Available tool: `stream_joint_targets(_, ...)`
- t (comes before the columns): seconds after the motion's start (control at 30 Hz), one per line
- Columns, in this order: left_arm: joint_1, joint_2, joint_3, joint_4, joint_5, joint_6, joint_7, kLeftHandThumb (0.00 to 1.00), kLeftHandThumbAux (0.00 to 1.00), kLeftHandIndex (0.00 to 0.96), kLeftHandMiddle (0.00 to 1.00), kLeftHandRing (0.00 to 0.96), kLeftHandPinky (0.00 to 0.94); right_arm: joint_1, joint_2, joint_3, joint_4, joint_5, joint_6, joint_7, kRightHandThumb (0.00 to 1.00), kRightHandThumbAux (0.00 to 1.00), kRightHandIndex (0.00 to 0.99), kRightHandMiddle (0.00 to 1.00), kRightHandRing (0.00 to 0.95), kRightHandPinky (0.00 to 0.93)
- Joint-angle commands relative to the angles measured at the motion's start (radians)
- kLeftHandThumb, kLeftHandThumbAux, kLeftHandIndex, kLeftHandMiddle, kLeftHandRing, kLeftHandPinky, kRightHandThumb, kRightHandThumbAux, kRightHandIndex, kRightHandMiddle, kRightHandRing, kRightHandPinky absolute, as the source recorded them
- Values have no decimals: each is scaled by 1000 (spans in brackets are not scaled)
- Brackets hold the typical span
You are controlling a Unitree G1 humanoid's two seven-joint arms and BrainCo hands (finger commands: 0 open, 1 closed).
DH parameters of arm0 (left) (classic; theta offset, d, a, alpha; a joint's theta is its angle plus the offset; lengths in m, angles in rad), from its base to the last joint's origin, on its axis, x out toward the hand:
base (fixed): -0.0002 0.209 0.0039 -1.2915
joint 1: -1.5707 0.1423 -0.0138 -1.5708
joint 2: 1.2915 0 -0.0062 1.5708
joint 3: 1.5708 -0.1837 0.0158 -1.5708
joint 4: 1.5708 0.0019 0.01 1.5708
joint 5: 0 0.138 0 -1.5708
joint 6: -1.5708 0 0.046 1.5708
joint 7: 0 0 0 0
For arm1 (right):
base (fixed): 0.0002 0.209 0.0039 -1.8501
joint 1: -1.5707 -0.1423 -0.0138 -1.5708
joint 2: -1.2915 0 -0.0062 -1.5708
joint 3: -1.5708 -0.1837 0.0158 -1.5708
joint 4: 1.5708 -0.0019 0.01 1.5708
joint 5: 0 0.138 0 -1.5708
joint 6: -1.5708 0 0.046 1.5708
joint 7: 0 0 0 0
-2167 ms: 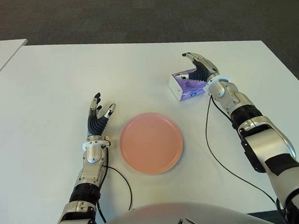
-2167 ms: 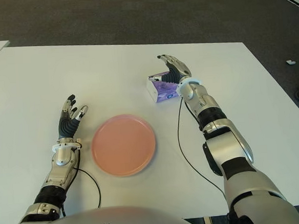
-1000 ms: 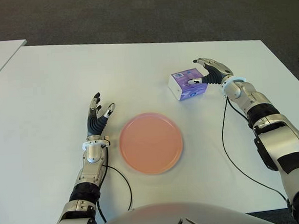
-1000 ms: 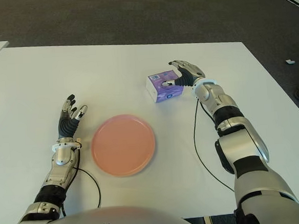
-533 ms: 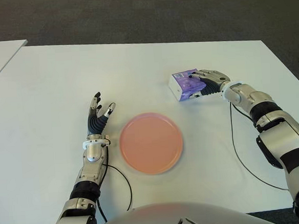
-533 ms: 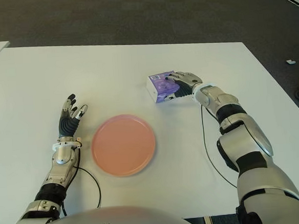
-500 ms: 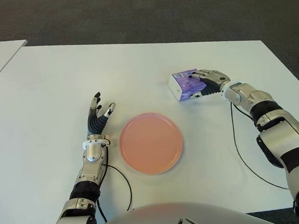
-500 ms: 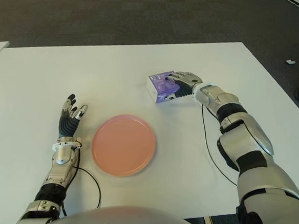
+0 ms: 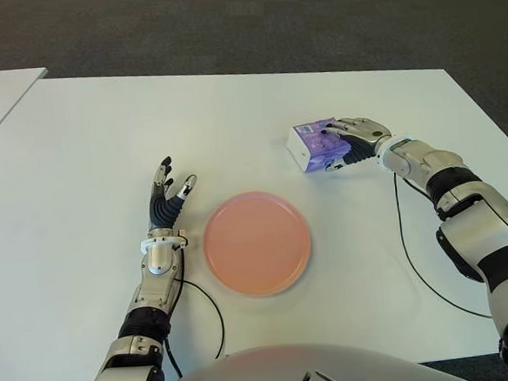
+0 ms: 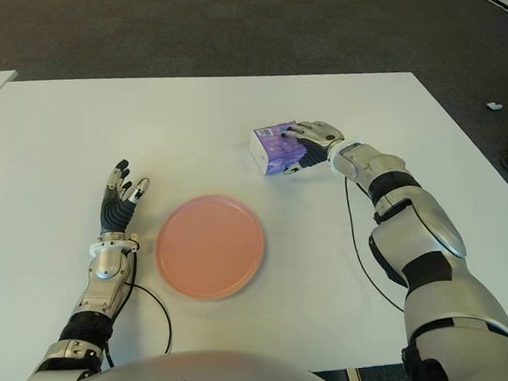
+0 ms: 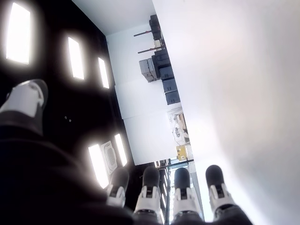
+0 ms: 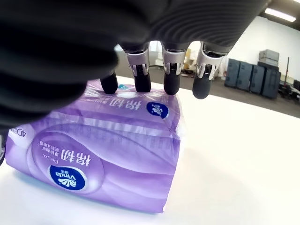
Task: Put the tissue paper into the plate.
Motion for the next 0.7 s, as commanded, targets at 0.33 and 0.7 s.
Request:
stream_joint_targets(0.33,52,-6,-2,72,10,30,-5,0,468,0,0,0,0,-1,13,64,20,-47,0,-28,224,366,0,0,0,0)
stream_joint_targets(0.7,49,-10,0,81,12,25,5,0,472,0,0,0,0,-12,9,68,14,-46,-10,-59,192,363,0,0,0,0)
